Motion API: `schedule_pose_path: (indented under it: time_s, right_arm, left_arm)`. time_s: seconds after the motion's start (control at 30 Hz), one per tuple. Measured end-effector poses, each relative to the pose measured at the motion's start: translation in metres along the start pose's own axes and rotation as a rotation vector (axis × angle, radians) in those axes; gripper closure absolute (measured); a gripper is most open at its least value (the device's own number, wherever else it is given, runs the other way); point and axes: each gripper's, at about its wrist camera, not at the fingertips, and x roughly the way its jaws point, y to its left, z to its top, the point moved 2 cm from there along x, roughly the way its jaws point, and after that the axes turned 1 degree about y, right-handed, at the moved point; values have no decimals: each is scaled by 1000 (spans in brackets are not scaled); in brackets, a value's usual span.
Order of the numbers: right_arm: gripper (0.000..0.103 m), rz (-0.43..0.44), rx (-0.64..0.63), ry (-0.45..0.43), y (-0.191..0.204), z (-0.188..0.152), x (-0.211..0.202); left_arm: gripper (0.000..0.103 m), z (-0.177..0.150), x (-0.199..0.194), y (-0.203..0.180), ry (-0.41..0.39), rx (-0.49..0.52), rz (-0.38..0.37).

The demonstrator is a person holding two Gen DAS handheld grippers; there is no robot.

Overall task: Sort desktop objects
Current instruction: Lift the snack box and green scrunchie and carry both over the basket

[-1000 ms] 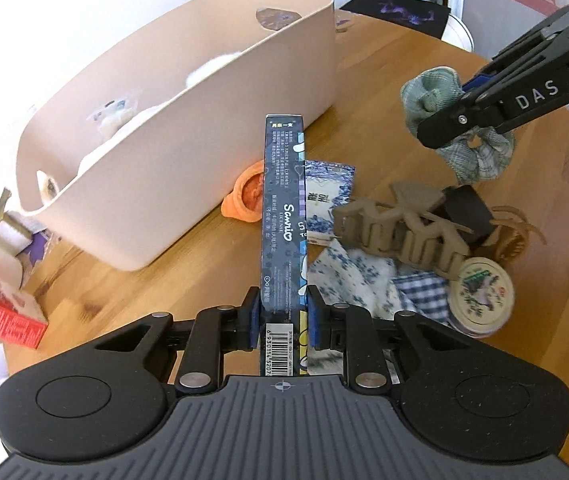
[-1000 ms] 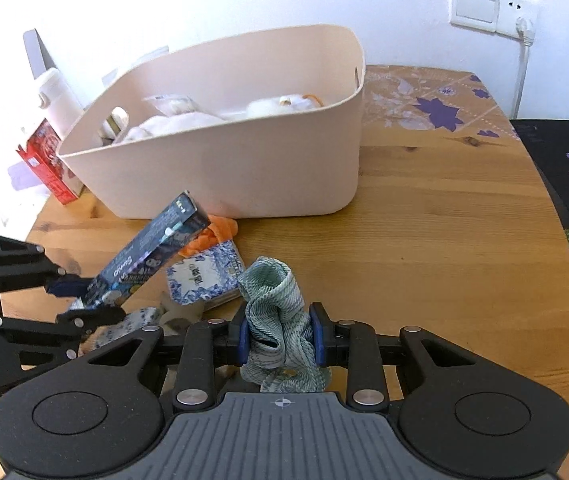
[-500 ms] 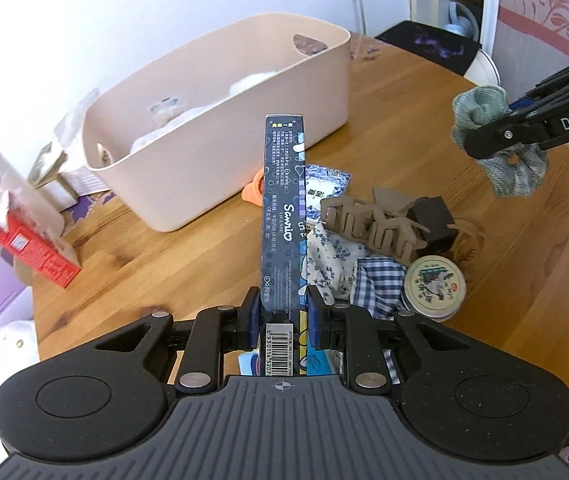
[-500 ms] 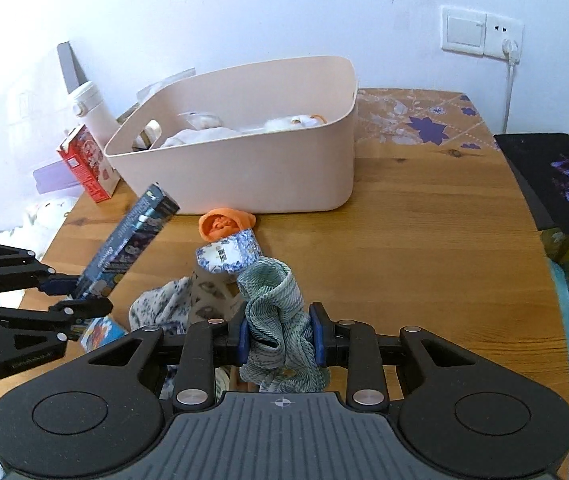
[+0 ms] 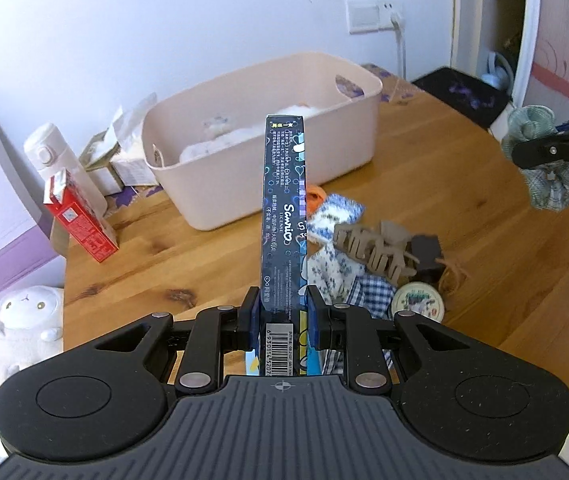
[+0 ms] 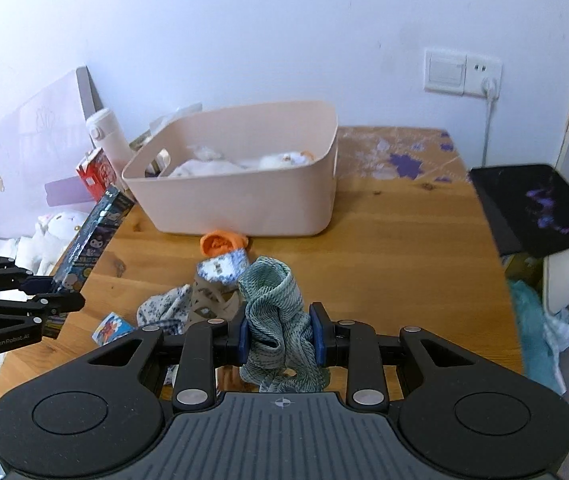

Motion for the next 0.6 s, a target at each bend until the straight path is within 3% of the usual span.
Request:
schedule_pose_path:
  time_s: [0.3,0.6]
  right_arm:
    - [75,-26,3,-95,-11,29,-30]
    - [75,-71,-4,-152,-17,65,-26]
  left_arm:
    - [80,29,-25,11,-87,-10,19]
    - [80,69,-33,34,-168,-30,42]
